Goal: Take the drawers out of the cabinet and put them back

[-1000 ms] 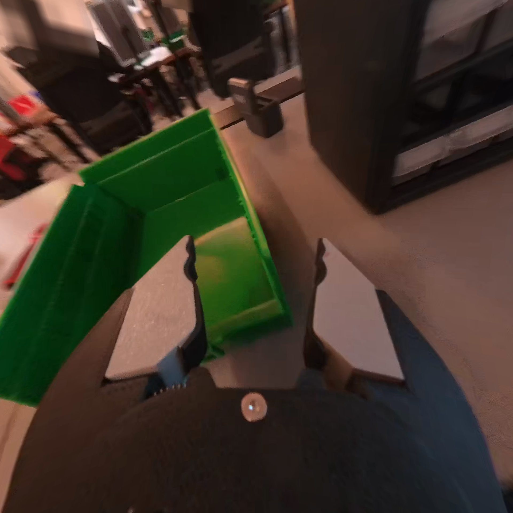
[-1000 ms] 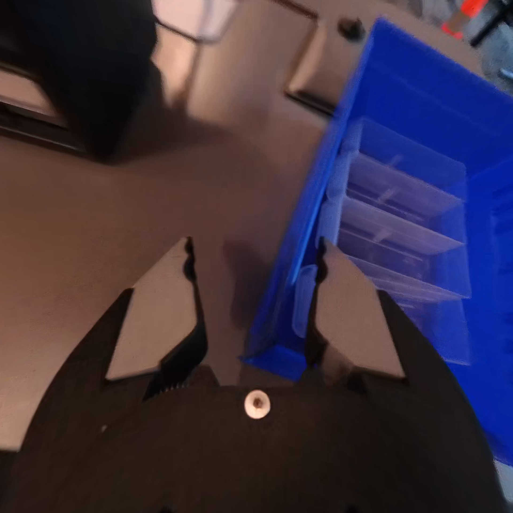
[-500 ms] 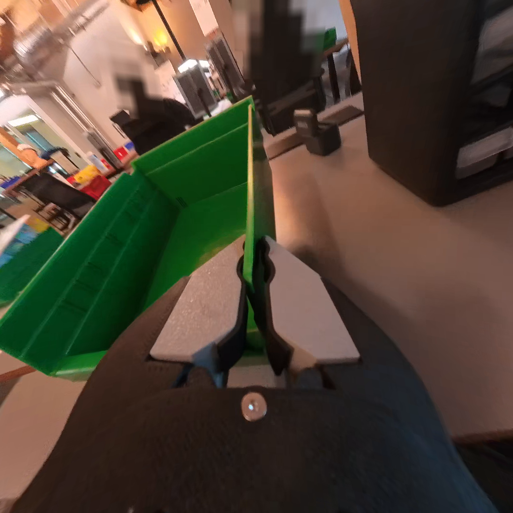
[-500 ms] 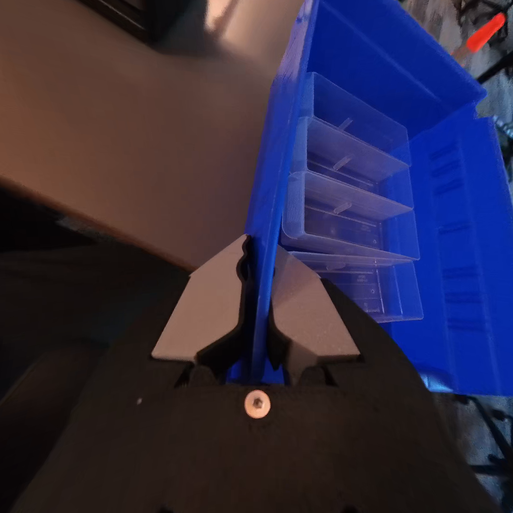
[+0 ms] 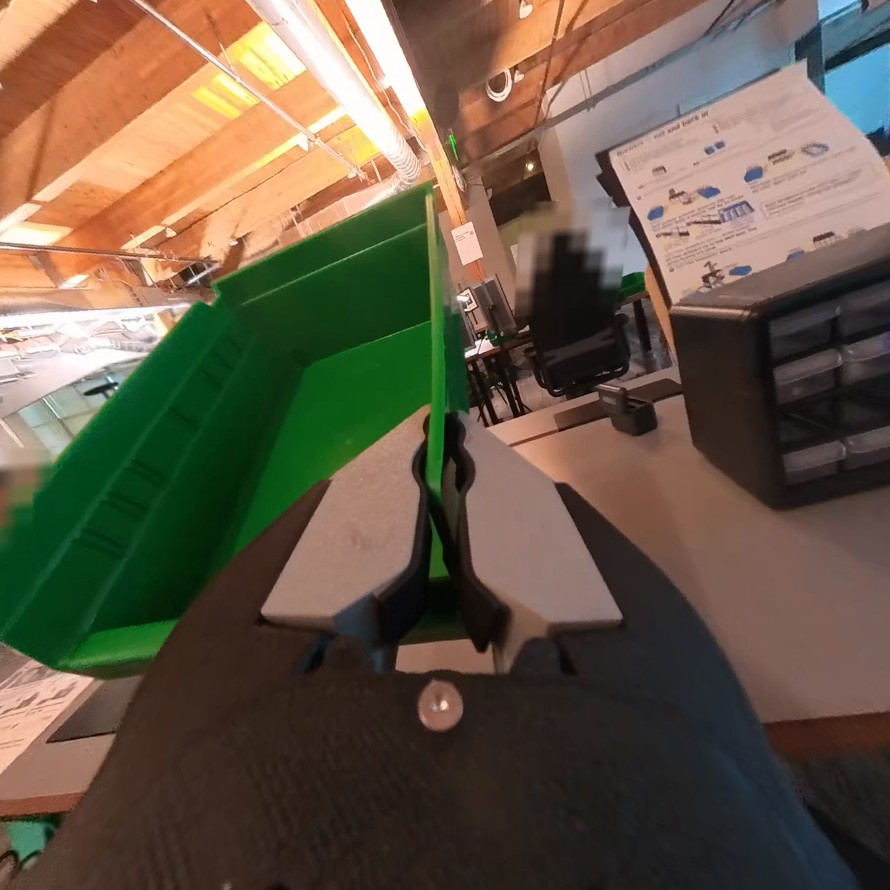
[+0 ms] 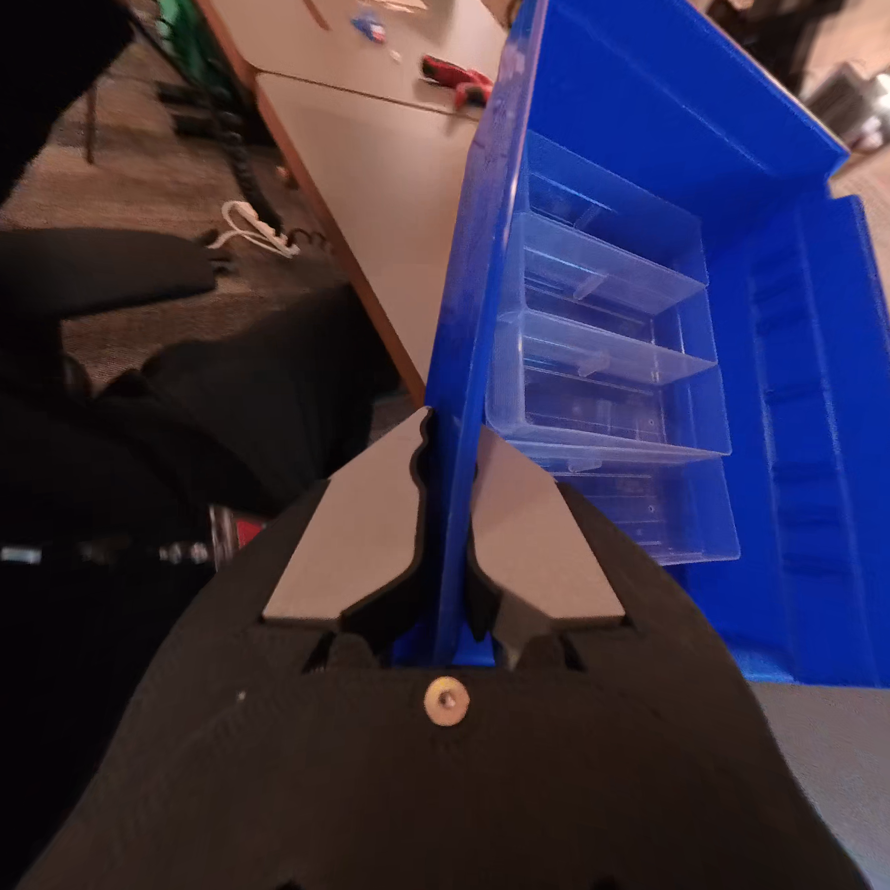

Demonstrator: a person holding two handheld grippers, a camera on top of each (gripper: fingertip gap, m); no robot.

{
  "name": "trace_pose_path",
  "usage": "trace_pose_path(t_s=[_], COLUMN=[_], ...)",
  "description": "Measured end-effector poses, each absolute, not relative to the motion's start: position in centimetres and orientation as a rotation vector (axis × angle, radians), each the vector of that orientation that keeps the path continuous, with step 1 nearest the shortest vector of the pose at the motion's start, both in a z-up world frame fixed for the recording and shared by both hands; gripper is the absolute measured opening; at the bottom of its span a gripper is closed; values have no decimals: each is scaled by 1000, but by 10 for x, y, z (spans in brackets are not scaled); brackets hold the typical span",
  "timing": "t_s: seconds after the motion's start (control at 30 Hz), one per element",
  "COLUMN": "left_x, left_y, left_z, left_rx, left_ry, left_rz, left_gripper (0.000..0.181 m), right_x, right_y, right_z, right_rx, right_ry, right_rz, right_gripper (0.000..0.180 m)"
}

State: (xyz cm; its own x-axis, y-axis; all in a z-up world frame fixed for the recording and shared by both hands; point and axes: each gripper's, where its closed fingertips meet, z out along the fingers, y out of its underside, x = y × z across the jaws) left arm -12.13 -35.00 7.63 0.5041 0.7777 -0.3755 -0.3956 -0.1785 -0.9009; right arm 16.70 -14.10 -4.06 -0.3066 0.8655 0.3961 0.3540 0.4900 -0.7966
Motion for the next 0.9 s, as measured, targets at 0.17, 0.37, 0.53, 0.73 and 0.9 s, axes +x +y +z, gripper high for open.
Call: trace_pose_path(t_s=[0.17, 0.37, 0.53, 0.73, 0.9], left_x=[-123, -135, -148, -155, -143], left_y=[-379, -385, -379, -387, -390], left_z=[91, 94, 89, 87, 101], left_rx=[-1322, -1311, -1330, -1309, -1237], left_ry=[-394, -407, -409, -435, -414], left_rz=[1109, 1213, 1163, 1130, 1135], left_gripper=[1, 1, 1, 1, 1], right_x=[69, -64, -172, -218, -132], right_y=[-221, -261, -284, -331, -292], right_z=[-87, -152, -150, -119, -69], right_rx=[-875, -996, -976, -1017, -927], right_ry=[-2017, -2067, -1927, -2026, -1937], right_rz=[782, 731, 692, 760, 972], right_gripper=[3, 3, 17, 59, 58])
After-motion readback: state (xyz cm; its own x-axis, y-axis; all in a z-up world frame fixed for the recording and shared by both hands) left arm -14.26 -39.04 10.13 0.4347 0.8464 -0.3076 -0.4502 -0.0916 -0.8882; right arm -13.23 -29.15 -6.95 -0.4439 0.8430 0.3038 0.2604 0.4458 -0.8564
